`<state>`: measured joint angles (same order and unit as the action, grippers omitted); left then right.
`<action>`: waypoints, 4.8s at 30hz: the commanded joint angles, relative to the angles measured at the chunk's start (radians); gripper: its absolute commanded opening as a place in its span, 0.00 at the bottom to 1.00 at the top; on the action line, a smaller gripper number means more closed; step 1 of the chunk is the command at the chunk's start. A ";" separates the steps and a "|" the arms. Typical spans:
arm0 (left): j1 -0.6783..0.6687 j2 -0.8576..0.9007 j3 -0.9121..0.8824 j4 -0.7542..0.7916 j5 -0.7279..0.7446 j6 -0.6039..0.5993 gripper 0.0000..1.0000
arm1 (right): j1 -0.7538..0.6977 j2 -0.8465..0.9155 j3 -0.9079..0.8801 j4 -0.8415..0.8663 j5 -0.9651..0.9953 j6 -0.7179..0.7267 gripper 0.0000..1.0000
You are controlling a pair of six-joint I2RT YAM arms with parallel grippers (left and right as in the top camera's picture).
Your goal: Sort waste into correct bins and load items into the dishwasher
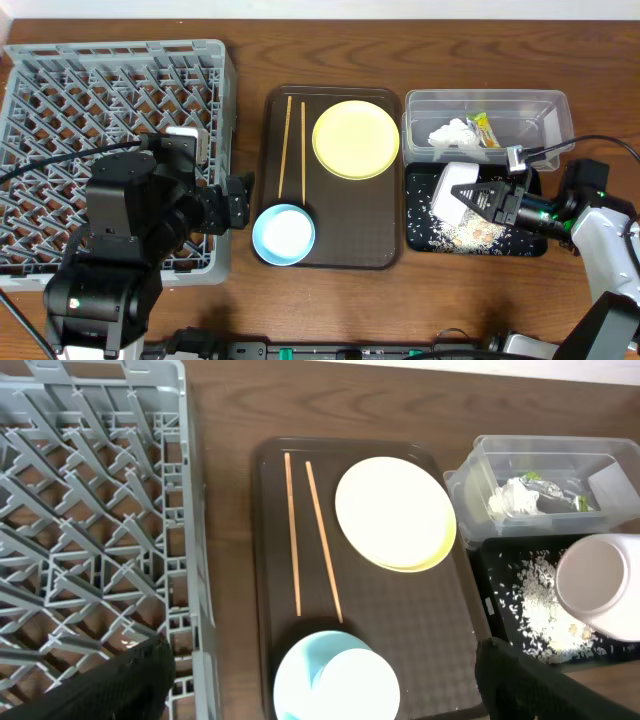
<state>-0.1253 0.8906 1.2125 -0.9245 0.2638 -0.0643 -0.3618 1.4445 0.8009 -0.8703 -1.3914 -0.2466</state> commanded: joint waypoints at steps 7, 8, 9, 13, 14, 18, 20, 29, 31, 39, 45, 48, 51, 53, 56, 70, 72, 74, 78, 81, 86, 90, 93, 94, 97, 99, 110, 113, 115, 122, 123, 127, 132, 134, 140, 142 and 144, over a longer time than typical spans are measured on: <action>0.003 0.003 0.022 -0.003 0.013 -0.005 0.96 | 0.006 0.005 -0.004 0.029 0.084 -0.039 0.01; 0.003 0.003 0.022 -0.003 0.013 -0.005 0.96 | 0.004 0.010 -0.004 0.052 0.177 0.051 0.01; 0.003 0.003 0.022 -0.003 0.013 -0.005 0.96 | 0.002 0.013 -0.004 0.052 0.167 0.125 0.01; 0.003 0.003 0.022 -0.003 0.013 -0.005 0.96 | 0.000 0.012 -0.004 0.048 0.161 0.025 0.01; 0.003 0.003 0.022 -0.003 0.013 -0.005 0.96 | -0.003 0.016 -0.004 0.079 0.287 0.112 0.01; 0.003 0.003 0.022 -0.003 0.013 -0.005 0.96 | 0.006 0.017 -0.003 0.021 -0.090 -0.033 0.01; 0.003 0.003 0.022 -0.003 0.013 -0.005 0.96 | 0.006 0.018 -0.003 0.039 0.002 -0.051 0.01; 0.003 0.003 0.022 -0.003 0.013 -0.005 0.96 | 0.025 0.018 -0.003 0.052 -0.100 -0.036 0.01; 0.003 0.003 0.022 -0.003 0.013 -0.005 0.96 | 0.037 0.016 -0.003 0.070 -0.065 -0.109 0.01; 0.003 0.003 0.022 -0.003 0.013 -0.005 0.96 | 0.054 -0.008 -0.003 0.075 0.270 0.151 0.01; 0.003 0.003 0.022 -0.003 0.013 -0.005 0.96 | 0.073 -0.025 -0.003 0.060 -0.055 -0.185 0.01; 0.003 0.003 0.022 -0.003 0.013 -0.005 0.96 | 0.073 -0.027 -0.003 0.090 -0.022 -0.033 0.01; 0.003 0.003 0.022 -0.003 0.013 -0.005 0.96 | 0.071 -0.024 -0.003 0.132 0.244 0.115 0.01; 0.003 0.003 0.022 -0.003 0.013 -0.005 0.96 | 0.076 -0.027 -0.003 0.124 0.232 0.236 0.01; 0.003 0.003 0.022 -0.003 0.013 -0.005 0.96 | 0.123 -0.062 0.001 0.097 0.145 0.224 0.01; 0.003 0.003 0.022 -0.003 0.013 -0.005 0.96 | 0.978 -0.234 0.095 0.180 1.328 0.520 0.01; 0.003 0.003 0.022 -0.003 0.013 -0.005 0.96 | 1.073 -0.183 0.095 0.225 1.404 0.520 0.01; 0.003 0.003 0.022 -0.003 0.013 -0.005 0.96 | 1.134 -0.123 0.095 0.286 1.433 0.519 0.01; 0.003 0.003 0.022 -0.003 0.013 -0.005 0.96 | 1.181 -0.008 0.095 0.365 1.468 0.520 0.01; 0.003 0.003 0.022 -0.003 0.013 -0.005 0.96 | 1.180 0.040 0.095 0.363 1.465 0.520 0.05; 0.003 0.003 0.022 -0.003 0.013 -0.005 0.96 | 1.180 0.020 0.113 0.359 1.431 0.520 0.37; 0.003 0.003 0.022 -0.002 0.014 -0.005 0.96 | 1.180 -0.038 0.192 0.354 1.365 0.520 0.70; 0.003 0.003 0.022 -0.007 0.016 -0.006 0.96 | 1.180 -0.071 0.266 0.312 1.336 0.520 0.64; 0.003 0.002 0.022 -0.032 0.017 -0.005 0.96 | 1.180 -0.075 0.290 0.293 1.321 0.521 0.61; 0.003 0.002 0.022 -0.056 -0.008 -0.004 0.96 | 1.181 -0.072 0.340 0.245 1.247 0.524 0.58; 0.003 -0.002 0.023 -0.073 -0.045 -0.005 0.96 | 1.181 -0.068 0.341 0.245 1.196 0.548 0.58; 0.003 -0.068 0.080 -0.111 -0.231 -0.095 0.96 | 1.217 0.132 0.323 0.253 1.131 0.635 0.43; 0.003 -0.077 0.081 -0.123 -0.231 -0.095 0.96 | 1.233 0.190 0.323 0.254 1.132 0.636 0.43; 0.003 -0.077 0.080 -0.146 -0.231 -0.094 0.96 | 1.239 0.223 0.323 0.262 1.131 0.636 0.43; 0.003 -0.075 0.080 -0.200 -0.231 -0.094 0.96 | 1.235 0.244 0.329 0.285 1.132 0.635 0.01; 0.003 -0.075 0.080 -0.201 -0.230 -0.095 0.96 | 1.228 0.234 0.336 0.284 1.132 0.634 0.01; 0.003 -0.075 0.080 -0.200 -0.216 -0.095 0.96 | 1.184 0.172 0.364 0.276 1.132 0.607 0.01; 0.003 -0.063 0.080 -0.185 -0.164 -0.119 0.96 | 1.069 0.041 0.385 0.246 1.111 0.599 0.01; 0.008 -0.045 0.080 -0.173 -0.104 -0.126 0.96 | 1.005 -0.016 0.385 0.246 1.031 0.547 0.01; 0.119 0.040 0.084 -0.101 0.393 -0.136 0.96 | 0.819 -0.150 0.385 0.237 0.819 0.467 0.01; 0.189 0.076 0.084 -0.079 0.542 -0.136 0.96 | 0.761 -0.184 0.385 0.239 0.745 0.456 0.01; 0.268 0.121 0.084 -0.063 0.719 -0.133 0.96 | 0.712 -0.209 0.385 0.240 0.673 0.445 0.01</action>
<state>0.0673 0.9680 1.2789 -0.9974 0.6384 -0.1875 0.4057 1.2724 1.1698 -0.6312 -0.5472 0.2466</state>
